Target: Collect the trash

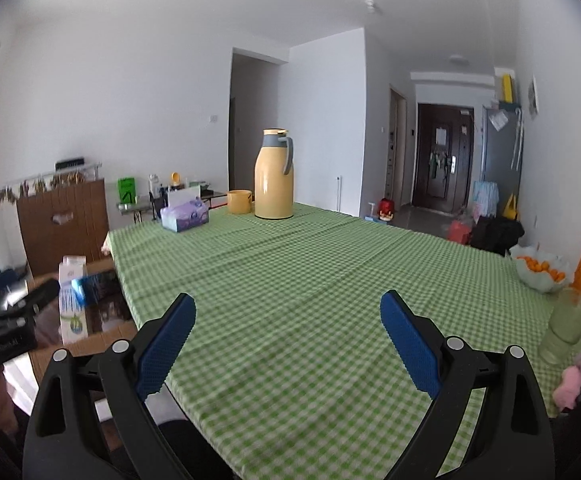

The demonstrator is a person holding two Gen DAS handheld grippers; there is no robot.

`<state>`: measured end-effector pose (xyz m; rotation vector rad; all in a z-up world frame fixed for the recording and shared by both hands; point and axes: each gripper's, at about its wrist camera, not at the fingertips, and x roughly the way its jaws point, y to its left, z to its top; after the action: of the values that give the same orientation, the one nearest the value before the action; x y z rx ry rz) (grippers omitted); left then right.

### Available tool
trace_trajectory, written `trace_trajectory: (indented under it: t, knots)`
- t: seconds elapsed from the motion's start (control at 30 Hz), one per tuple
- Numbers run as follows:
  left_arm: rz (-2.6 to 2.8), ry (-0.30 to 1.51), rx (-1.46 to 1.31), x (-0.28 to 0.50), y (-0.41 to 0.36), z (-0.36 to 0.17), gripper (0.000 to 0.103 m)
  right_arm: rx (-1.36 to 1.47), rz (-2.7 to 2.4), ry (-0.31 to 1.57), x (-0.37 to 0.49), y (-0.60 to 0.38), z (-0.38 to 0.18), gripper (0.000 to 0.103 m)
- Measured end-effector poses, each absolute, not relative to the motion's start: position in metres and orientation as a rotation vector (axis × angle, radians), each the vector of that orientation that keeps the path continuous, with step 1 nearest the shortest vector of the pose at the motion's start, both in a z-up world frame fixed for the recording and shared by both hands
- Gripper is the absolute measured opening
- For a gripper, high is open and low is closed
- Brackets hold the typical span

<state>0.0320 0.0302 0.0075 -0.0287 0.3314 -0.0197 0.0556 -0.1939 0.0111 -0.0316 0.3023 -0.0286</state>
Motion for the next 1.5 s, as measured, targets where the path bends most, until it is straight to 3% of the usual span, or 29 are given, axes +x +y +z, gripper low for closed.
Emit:
trace_trajectory:
  t: [1.5]
  knots:
    - [-0.004,0.28,-0.02,0.003,0.051,0.013,0.095,-0.082,-0.016,0.297,0.027,-0.167,0.002,0.09]
